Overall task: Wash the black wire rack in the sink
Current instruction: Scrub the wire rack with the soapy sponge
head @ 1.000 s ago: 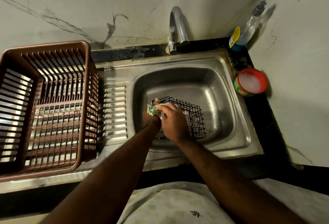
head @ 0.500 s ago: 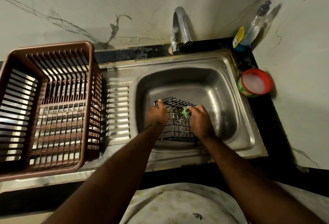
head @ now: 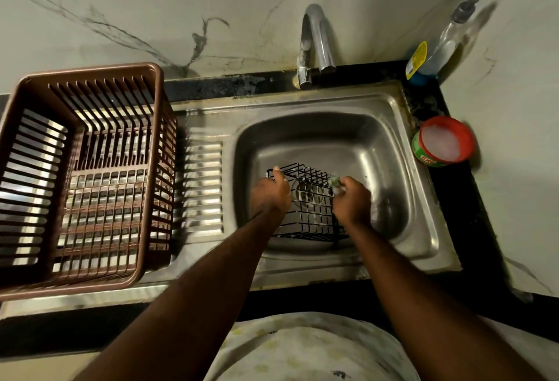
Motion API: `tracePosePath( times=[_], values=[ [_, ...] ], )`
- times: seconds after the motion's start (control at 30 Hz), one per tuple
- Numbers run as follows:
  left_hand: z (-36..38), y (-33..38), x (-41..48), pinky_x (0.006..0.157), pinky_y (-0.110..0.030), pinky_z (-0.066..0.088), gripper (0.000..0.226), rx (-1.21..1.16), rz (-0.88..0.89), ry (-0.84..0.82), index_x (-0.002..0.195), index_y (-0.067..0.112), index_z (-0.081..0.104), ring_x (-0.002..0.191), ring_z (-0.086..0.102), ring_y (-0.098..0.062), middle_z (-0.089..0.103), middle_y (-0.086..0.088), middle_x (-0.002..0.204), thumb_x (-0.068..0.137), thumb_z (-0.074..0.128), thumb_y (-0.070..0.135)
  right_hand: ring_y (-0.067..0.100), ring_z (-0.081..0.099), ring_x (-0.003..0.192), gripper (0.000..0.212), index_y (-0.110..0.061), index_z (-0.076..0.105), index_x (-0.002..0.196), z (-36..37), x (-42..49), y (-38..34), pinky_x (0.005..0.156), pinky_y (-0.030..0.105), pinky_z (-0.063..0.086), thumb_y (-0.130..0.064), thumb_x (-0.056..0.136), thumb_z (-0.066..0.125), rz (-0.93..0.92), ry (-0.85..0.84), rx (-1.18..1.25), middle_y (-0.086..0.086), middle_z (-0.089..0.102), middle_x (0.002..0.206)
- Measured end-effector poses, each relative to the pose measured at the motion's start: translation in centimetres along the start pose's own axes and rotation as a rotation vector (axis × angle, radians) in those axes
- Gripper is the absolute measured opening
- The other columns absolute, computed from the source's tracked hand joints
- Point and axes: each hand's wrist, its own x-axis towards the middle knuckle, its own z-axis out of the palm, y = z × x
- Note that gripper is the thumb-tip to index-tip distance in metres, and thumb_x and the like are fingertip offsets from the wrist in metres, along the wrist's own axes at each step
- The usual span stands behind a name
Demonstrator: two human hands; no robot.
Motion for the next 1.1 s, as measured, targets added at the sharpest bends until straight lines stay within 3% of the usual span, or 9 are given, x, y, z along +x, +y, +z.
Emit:
tracePosePath(
  times=[0.13, 0.2, 0.3, 0.47, 0.57, 0.63, 0.77, 0.9, 1.1],
  values=[
    [0.2, 0.2, 0.1, 0.062, -0.031, 0.045, 0.065, -0.059, -0.057, 0.024, 0.106, 0.005, 0.066, 0.074, 0.057, -0.020, 0.065, -0.013, 0.098, 0.106, 0.028, 0.057, 0.020, 0.064, 0.095, 0.026, -0.006, 0.071, 0.115, 1.6, -2.9, -5.2, 0.079, 0.032, 0.055, -0.002, 0.090, 0.064, -0.246, 0.070, 0.212, 0.010, 0.070, 0.107],
    [-0.1, 0.3, -0.1, 0.058, -0.030, 0.043, 0.047, 0.011, -0.050, -0.008, 0.110, 0.003, 0.065, 0.076, 0.061, -0.022, 0.065, -0.014, 0.099, 0.106, 0.040, 0.043, 0.018, 0.062, 0.094, 0.025, -0.006, 0.072, 0.110, 1.6, -3.5, -6.9, 0.081, 0.029, 0.052, 0.001, 0.087, 0.063, -0.426, 0.036, 0.222, 0.008, 0.069, 0.104],
    [-0.4, 0.2, -0.3, 0.079, -0.039, 0.054, 0.030, 0.109, 0.016, -0.044, 0.118, -0.001, 0.064, 0.105, 0.066, -0.035, 0.066, -0.021, 0.119, 0.101, 0.051, 0.020, 0.016, 0.060, 0.096, 0.029, -0.006, 0.071, 0.108, 1.2, -3.1, -6.7, 0.083, 0.024, 0.048, 0.005, 0.084, 0.060, -0.573, -0.033, 0.176, 0.007, 0.067, 0.104],
    [-0.1, 0.2, -0.2, 0.080, -0.037, 0.043, 0.061, 0.026, 0.034, -0.028, 0.127, 0.003, 0.059, 0.107, 0.062, -0.036, 0.064, -0.021, 0.122, 0.109, 0.021, 0.047, 0.024, 0.063, 0.101, 0.036, -0.002, 0.068, 0.115, 0.4, -1.0, -2.8, 0.086, 0.024, 0.052, 0.012, 0.084, 0.056, -0.389, -0.026, 0.076, 0.014, 0.065, 0.113],
    [-0.1, -0.1, -0.1, 0.087, -0.036, 0.043, 0.065, -0.066, -0.048, -0.024, 0.130, 0.000, 0.058, 0.119, 0.058, -0.040, 0.062, -0.023, 0.127, 0.108, 0.022, 0.050, 0.022, 0.062, 0.096, 0.035, -0.001, 0.071, 0.112, -0.6, 0.3, 0.0, 0.079, 0.009, 0.041, 0.015, 0.085, 0.056, -0.280, -0.043, -0.029, 0.019, 0.068, 0.111],
    [-0.1, -0.2, -0.1, 0.092, -0.039, 0.045, 0.066, -0.082, -0.059, -0.022, 0.128, -0.001, 0.059, 0.119, 0.058, -0.040, 0.062, -0.024, 0.127, 0.108, 0.023, 0.051, 0.026, 0.065, 0.095, 0.037, -0.002, 0.074, 0.106, -1.1, 1.4, 1.3, 0.079, 0.015, 0.043, 0.017, 0.081, 0.056, -0.213, -0.060, -0.070, 0.018, 0.071, 0.105],
    [0.4, -0.4, 0.1, 0.082, -0.040, 0.055, 0.070, -0.107, -0.016, 0.013, 0.103, 0.001, 0.068, 0.091, 0.065, -0.030, 0.069, -0.018, 0.104, 0.107, 0.023, 0.055, 0.036, 0.066, 0.102, 0.030, -0.005, 0.074, 0.105, -1.4, 3.1, 3.2, 0.078, 0.029, 0.046, 0.009, 0.084, 0.058, -0.019, -0.117, -0.219, 0.019, 0.072, 0.106],
    [0.6, -0.3, -0.1, 0.074, -0.037, 0.056, 0.068, -0.138, -0.016, 0.054, 0.093, 0.004, 0.068, 0.082, 0.065, -0.026, 0.069, -0.015, 0.093, 0.106, 0.027, 0.056, 0.034, 0.065, 0.099, 0.021, -0.003, 0.068, 0.107, -1.2, 2.7, 2.0, 0.066, 0.022, 0.038, 0.000, 0.087, 0.063, 0.170, -0.123, -0.220, 0.015, 0.071, 0.108],
    [0.6, -0.4, 0.1, 0.074, -0.033, 0.041, 0.070, -0.051, -0.013, 0.022, 0.111, -0.001, 0.067, 0.097, 0.064, -0.033, 0.067, -0.021, 0.110, 0.107, 0.025, 0.054, 0.015, 0.061, 0.075, 0.010, -0.008, 0.068, 0.100, -0.2, -1.0, -4.3, 0.050, 0.014, 0.036, -0.007, 0.091, 0.064, -0.116, -0.046, 0.108, 0.003, 0.068, 0.089]
  ],
)
